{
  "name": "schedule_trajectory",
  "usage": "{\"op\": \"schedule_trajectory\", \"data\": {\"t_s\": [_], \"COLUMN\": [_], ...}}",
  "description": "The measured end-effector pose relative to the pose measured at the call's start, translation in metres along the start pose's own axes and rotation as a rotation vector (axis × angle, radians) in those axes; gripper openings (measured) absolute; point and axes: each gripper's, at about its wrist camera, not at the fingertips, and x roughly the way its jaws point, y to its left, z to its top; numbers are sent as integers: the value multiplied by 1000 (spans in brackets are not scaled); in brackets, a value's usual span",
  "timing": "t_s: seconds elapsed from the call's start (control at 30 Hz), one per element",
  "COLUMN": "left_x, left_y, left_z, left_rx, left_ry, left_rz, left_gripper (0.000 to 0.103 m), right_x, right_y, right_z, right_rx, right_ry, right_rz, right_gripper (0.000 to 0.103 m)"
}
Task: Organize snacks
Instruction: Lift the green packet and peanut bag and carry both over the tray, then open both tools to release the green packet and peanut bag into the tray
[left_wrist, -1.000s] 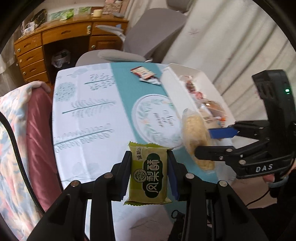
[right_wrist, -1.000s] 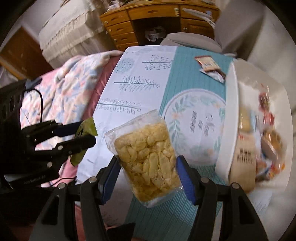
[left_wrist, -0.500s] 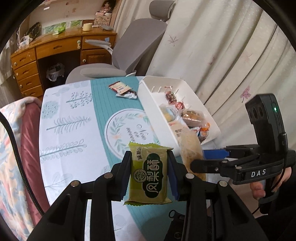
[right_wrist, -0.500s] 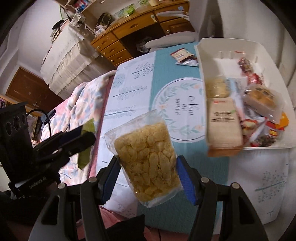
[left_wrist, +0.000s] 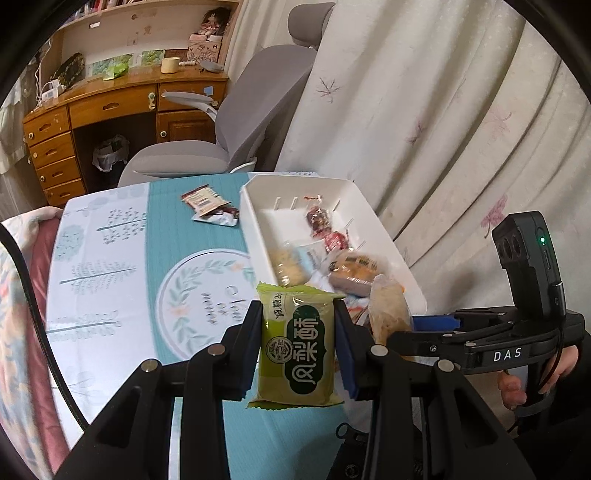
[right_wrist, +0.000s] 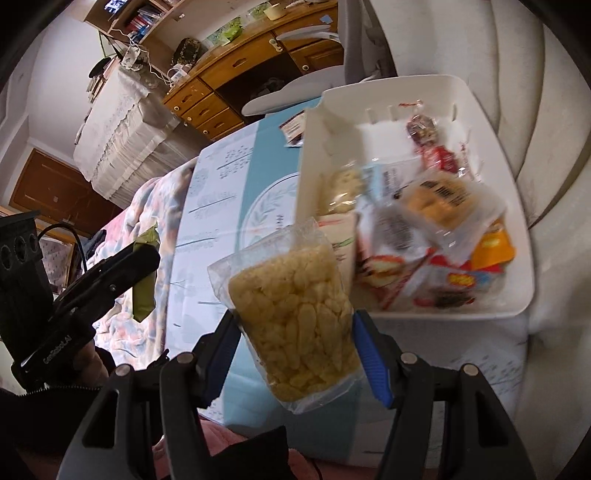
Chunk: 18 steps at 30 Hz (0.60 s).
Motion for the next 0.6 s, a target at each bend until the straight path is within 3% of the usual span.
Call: {"op": "schedule_trajectory", "data": {"t_s": [0.33, 0.6], "left_x": [53, 84], "left_y": [-42, -56], "left_z": [21, 37], "left_rx": [-16, -10], "left_ry": [12, 35], "left_rz": [16, 50], "left_gripper": [35, 36], "right_x": [-8, -8], "right_y": [-56, -76], "right_z": [28, 40], "right_rx": [-43, -77], "right_ry": [7, -19], "right_rz": [-74, -125], "right_gripper": [63, 63]}}
